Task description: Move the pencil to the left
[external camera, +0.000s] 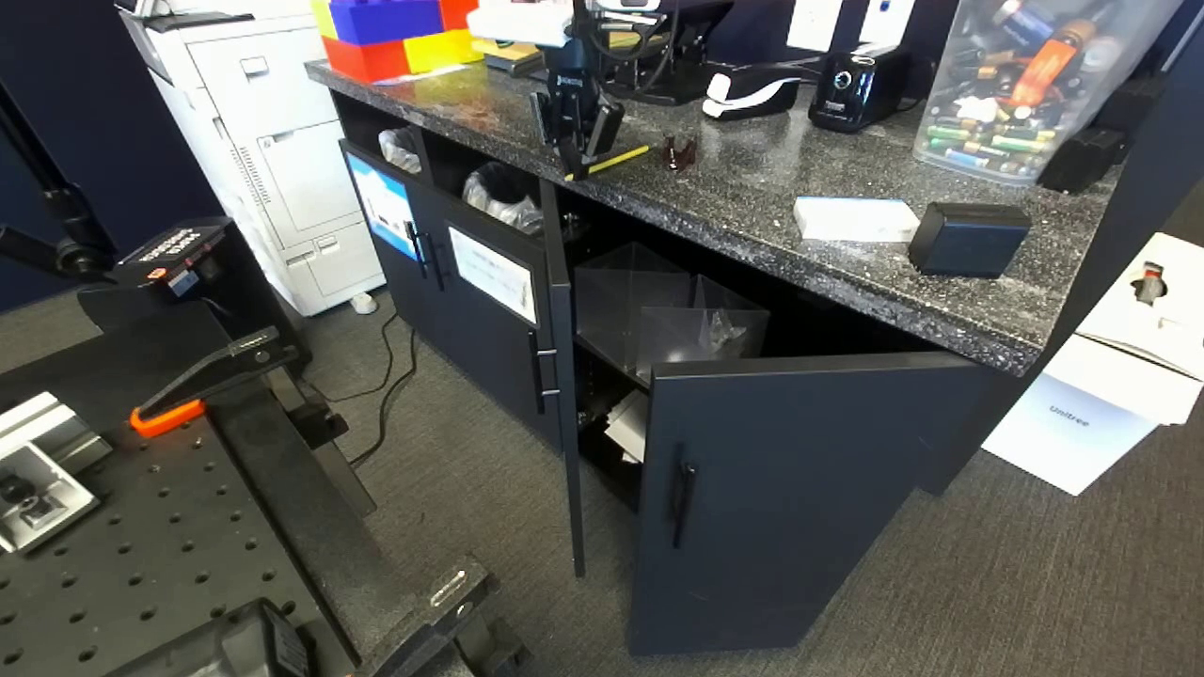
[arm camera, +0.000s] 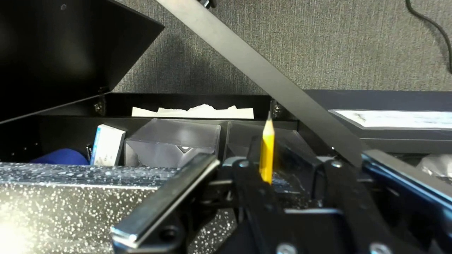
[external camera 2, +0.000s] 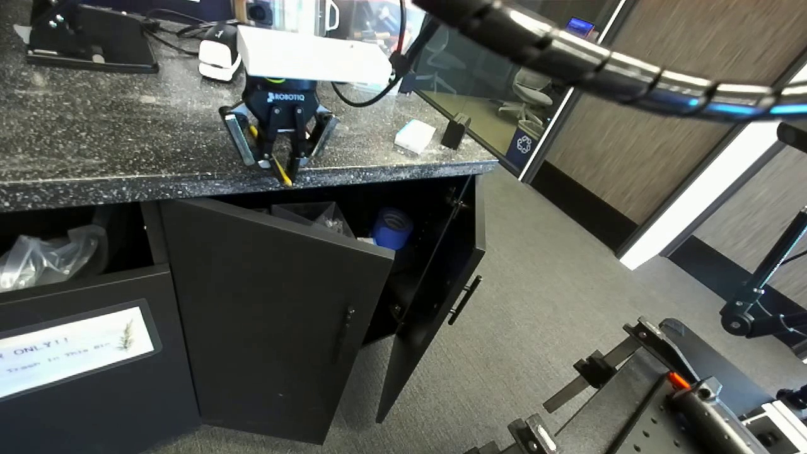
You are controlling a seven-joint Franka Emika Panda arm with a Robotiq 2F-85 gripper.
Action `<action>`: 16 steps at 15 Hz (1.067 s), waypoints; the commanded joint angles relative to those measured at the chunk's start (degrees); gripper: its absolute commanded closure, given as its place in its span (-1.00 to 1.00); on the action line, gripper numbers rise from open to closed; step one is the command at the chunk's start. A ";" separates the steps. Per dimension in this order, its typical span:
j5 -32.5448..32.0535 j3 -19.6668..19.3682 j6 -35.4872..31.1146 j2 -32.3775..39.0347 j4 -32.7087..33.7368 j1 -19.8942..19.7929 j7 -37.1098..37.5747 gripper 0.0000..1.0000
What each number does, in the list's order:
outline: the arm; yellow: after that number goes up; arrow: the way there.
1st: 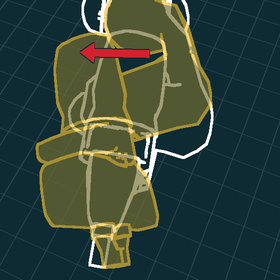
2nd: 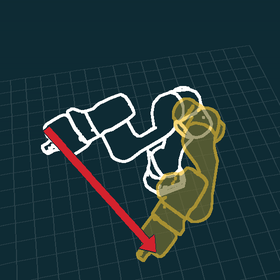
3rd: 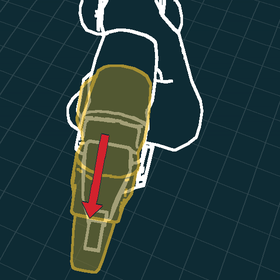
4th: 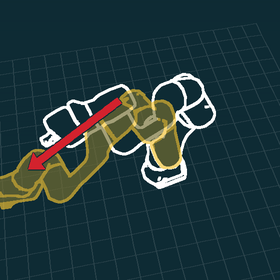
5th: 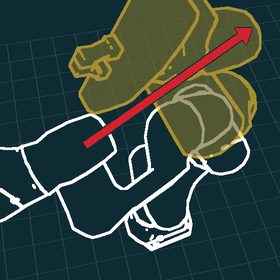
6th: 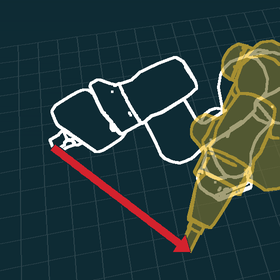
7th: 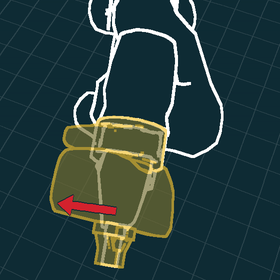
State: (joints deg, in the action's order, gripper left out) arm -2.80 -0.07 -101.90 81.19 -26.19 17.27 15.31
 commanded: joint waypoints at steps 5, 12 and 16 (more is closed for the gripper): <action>0.12 -0.64 1.89 1.48 2.04 -0.52 2.46 0.01; 2.09 1.61 2.51 -2.82 -0.06 -1.23 -0.11 -1.00; 2.66 1.53 2.04 -3.86 -0.32 -0.88 0.10 -1.00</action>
State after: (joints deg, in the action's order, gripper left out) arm -0.17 1.53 -99.57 77.76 -25.77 16.40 15.42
